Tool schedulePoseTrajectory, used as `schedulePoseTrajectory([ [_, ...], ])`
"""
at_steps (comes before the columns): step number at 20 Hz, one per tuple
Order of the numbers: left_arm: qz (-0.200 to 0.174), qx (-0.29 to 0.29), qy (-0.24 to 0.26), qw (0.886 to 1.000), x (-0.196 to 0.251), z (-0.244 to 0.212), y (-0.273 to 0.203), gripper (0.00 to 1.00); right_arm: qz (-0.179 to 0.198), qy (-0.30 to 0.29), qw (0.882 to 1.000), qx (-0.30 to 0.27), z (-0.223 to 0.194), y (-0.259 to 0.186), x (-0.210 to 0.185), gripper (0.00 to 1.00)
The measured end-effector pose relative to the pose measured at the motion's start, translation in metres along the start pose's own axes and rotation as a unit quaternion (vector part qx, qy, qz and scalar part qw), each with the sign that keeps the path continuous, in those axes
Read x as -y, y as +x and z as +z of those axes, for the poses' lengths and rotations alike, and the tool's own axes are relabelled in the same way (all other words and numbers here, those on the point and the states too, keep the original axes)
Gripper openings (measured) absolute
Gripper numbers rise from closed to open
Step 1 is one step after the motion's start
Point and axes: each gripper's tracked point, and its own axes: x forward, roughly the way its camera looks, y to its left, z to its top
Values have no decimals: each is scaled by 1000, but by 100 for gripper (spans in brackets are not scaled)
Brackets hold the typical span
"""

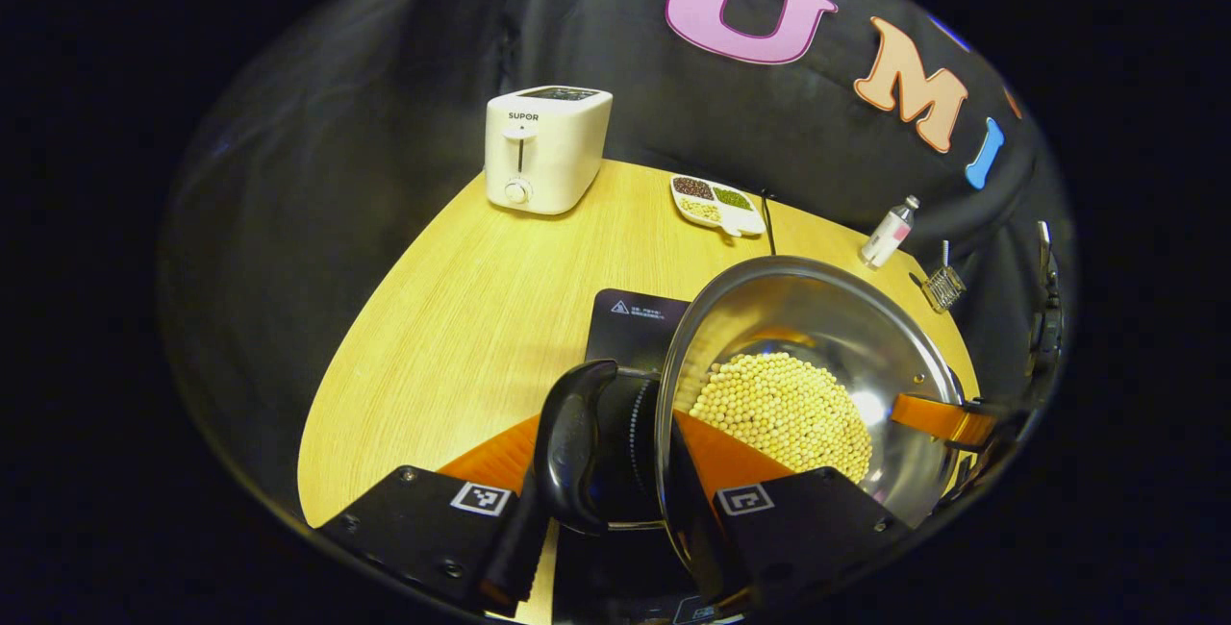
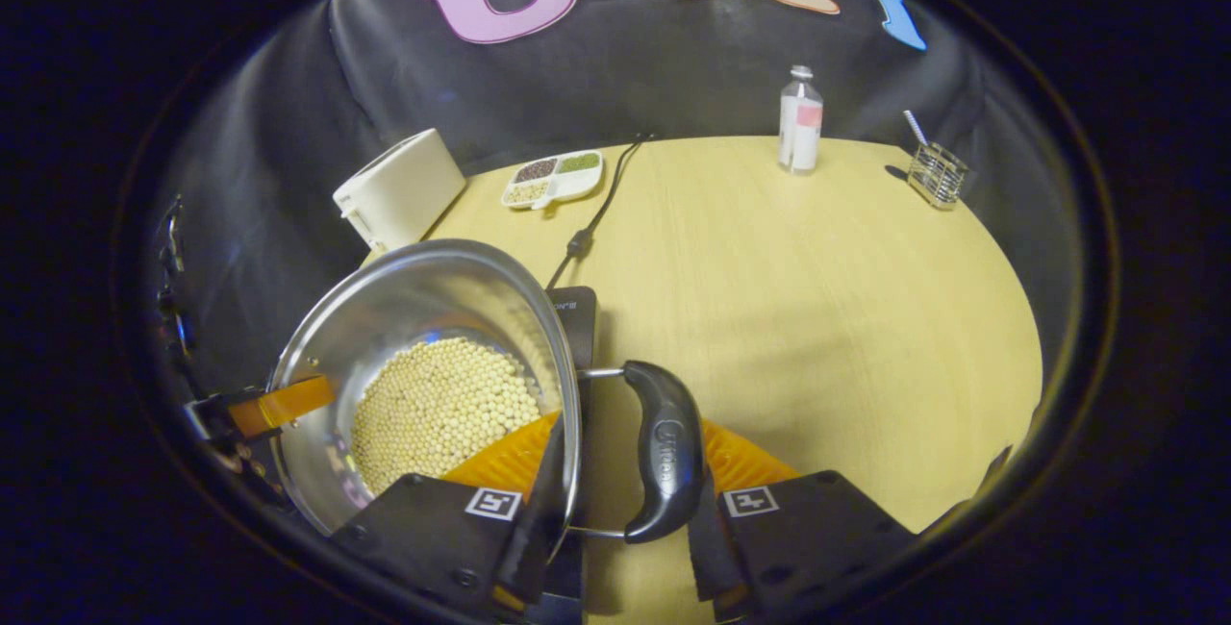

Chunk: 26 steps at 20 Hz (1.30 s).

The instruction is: First push the handle of the pot to place it horizontally, then grasp the pot with both hands and set it on the induction cooktop.

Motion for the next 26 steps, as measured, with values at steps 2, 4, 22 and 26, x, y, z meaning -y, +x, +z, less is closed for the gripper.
schedulePoseTrajectory([
  [2, -3, 2, 2, 1000, -3, 3, 3, 63, -2, 5, 1000, 2, 2, 4, -2, 56],
  [4, -7, 5, 5, 1000, -3, 5, 6, 64, -4, 8, 1000, 4, 4, 4, -3, 59],
  [22, -2, 36, 15, 999, -5, 15, 6, 79, 1, 3, 1000, 6, 4, 8, -6, 91],
  [26, 0, 41, 31, 999, -2, 21, 5, 98, 2, 4, 1000, 7, 6, 8, -6, 100],
])
